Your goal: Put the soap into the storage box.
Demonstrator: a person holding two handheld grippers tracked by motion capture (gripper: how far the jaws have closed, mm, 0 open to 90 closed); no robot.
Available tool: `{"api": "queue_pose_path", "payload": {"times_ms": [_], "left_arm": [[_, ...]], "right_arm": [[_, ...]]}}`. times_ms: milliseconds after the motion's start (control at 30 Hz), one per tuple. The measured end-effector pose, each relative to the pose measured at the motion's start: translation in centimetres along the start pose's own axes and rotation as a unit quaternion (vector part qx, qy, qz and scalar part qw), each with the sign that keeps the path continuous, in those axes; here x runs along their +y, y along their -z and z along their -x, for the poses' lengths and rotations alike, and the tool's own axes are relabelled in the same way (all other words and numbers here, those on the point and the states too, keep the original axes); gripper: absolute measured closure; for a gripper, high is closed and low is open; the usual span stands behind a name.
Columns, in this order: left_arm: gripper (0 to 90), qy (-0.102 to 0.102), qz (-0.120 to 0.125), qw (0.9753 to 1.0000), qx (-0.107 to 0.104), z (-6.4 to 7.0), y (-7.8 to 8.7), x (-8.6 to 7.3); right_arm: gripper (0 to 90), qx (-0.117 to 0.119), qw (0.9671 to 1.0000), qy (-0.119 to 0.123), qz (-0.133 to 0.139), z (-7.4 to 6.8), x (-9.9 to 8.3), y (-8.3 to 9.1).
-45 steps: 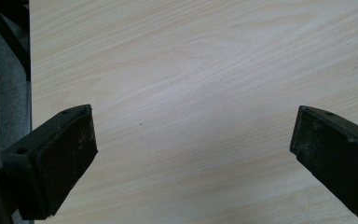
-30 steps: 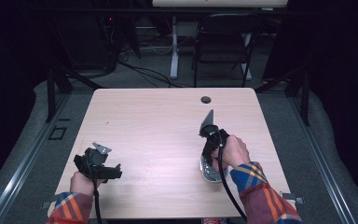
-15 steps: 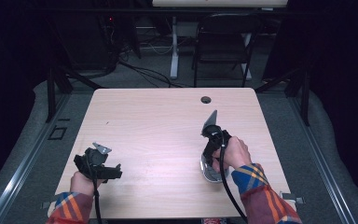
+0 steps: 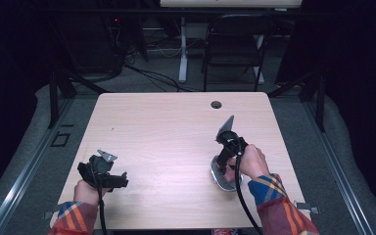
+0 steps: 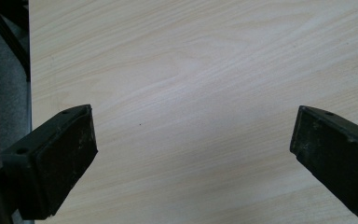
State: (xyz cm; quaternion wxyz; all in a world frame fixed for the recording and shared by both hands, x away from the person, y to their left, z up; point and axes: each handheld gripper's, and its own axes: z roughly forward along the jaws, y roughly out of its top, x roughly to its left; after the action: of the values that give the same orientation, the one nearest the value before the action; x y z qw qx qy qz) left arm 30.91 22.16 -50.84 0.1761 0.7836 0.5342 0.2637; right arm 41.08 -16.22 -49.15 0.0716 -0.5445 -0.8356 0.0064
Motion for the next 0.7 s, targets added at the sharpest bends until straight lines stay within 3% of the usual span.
{"api": "queue_pose_path", "payload": {"times_ms": [33,100,133,167,200,233,267,300,333,367,433,500,533,567,700], "left_arm": [[0.2,0.0,0.0,1.0,0.0,0.0,0.0,0.0],[0.2,0.001,0.001,1.0,0.0,0.0,0.0,0.0],[0.2,0.001,0.001,1.0,0.0,0.0,0.0,0.0],[0.2,0.0,0.0,1.0,0.0,0.0,0.0,0.0],[0.2,0.0,0.0,1.0,0.0,0.0,0.0,0.0],[0.2,0.0,0.0,1.0,0.0,0.0,0.0,0.0],[0.2,0.0,0.0,1.0,0.0,0.0,0.0,0.0],[0.2,0.001,0.0,1.0,0.0,0.0,0.0,0.0],[0.2,0.001,-0.001,1.0,-0.001,0.0,0.0,0.0],[0.2,0.0,0.0,1.0,-0.001,0.0,0.0,0.0],[0.2,0.0,0.0,1.0,0.0,0.0,0.0,0.0],[0.2,0.001,0.0,1.0,-0.001,0.0,0.0,0.0],[0.2,0.001,0.0,1.0,-0.001,0.0,0.0,0.0],[0.2,0.001,0.001,1.0,0.0,0.0,0.0,0.0],[0.2,0.002,0.001,1.0,0.0,0.0,0.0,0.0]], "right_arm": [[37.8,-0.001,1.0,0.008,0.004,0.1,-0.1,0.2],[37.7,0.004,0.9998,-0.001,0.019,0.1,-0.4,0.3],[37.6,-0.006,0.9998,0.018,0.001,0.3,-0.4,0.8],[37.1,0.007,0.9994,-0.004,0.035,0.2,-0.8,0.4],[36.8,-0.012,0.9994,0.032,-0.001,0.5,-0.6,1.2],[36.3,0.008,0.9985,-0.004,0.055,0.2,-1.1,0.6],[35.6,-0.014,0.999,0.042,0.001,0.7,-0.8,1.6],[35.2,0.019,0.9952,-0.018,0.094,0.2,-1.6,0.4],[34.3,-0.001,0.9988,0.021,0.045,0.6,-1.5,1.4],[34.0,-0.005,0.9986,0.034,0.039,0.8,-1.6,1.7],[32.4,0.002,0.9975,0.025,0.066,0.8,-2.1,1.8],[30.9,-0.007,0.9973,0.043,0.058,1.1,-2.4,2.4],[29.9,-0.002,0.9963,0.035,0.079,1.1,-2.8,2.3],[28.9,-0.007,0.9961,0.046,0.074,1.3,-3.0,2.6],[21.6,-0.012,0.9934,0.056,0.099,1.9,-4.1,3.0]]}}
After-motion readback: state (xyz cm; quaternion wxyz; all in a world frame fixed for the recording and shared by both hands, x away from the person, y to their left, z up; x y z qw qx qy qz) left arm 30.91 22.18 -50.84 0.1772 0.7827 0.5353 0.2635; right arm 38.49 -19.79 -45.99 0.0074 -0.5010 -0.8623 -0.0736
